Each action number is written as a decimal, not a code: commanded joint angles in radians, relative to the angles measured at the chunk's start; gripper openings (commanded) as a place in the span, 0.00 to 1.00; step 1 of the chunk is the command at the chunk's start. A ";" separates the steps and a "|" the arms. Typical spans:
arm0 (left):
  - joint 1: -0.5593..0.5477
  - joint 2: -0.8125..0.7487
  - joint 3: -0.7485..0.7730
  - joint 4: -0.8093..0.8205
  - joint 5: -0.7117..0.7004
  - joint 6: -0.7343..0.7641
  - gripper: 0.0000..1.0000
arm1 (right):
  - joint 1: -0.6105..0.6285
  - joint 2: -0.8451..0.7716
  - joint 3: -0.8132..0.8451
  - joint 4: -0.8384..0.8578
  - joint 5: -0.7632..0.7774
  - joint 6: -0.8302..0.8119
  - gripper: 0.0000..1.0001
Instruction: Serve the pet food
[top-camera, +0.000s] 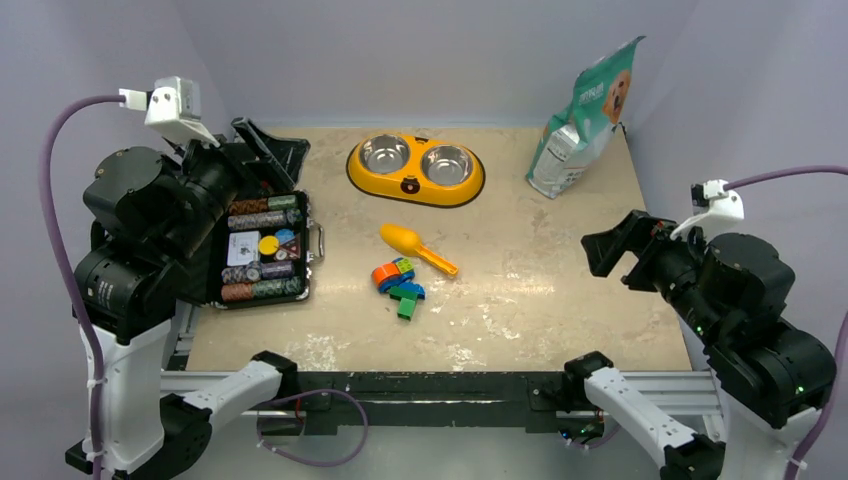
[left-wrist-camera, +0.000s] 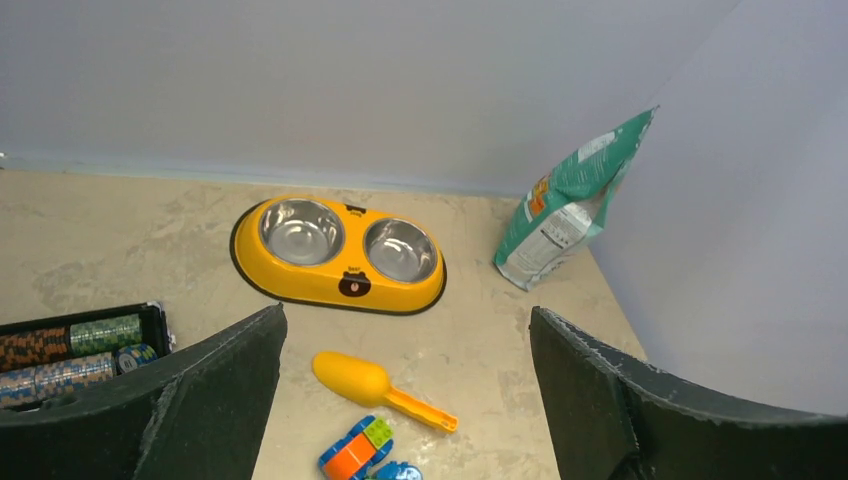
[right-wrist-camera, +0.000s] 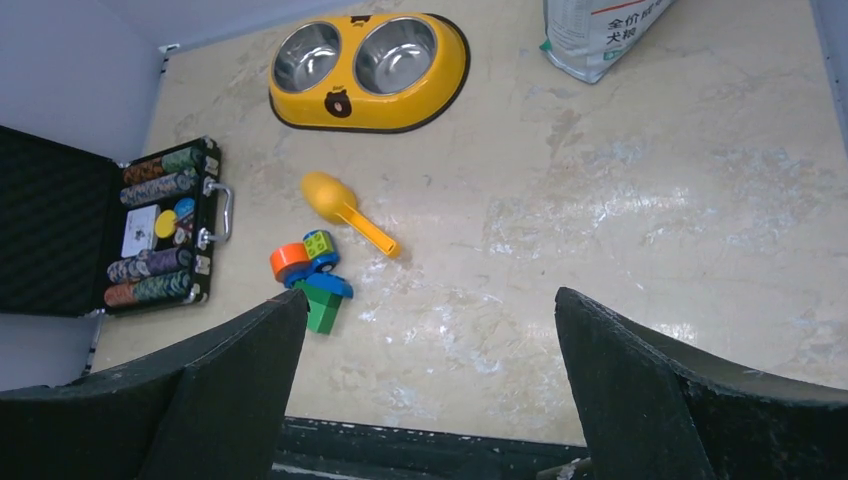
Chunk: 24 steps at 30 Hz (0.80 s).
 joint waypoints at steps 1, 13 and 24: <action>0.006 0.044 0.046 -0.064 0.068 0.012 0.95 | -0.005 0.061 -0.031 0.118 0.050 0.051 0.99; 0.006 0.112 0.066 -0.212 0.201 0.145 0.95 | -0.206 0.588 0.432 0.206 0.317 0.114 0.99; 0.006 0.171 -0.025 -0.097 0.350 0.102 0.91 | -0.321 0.978 0.656 0.472 0.174 0.173 0.96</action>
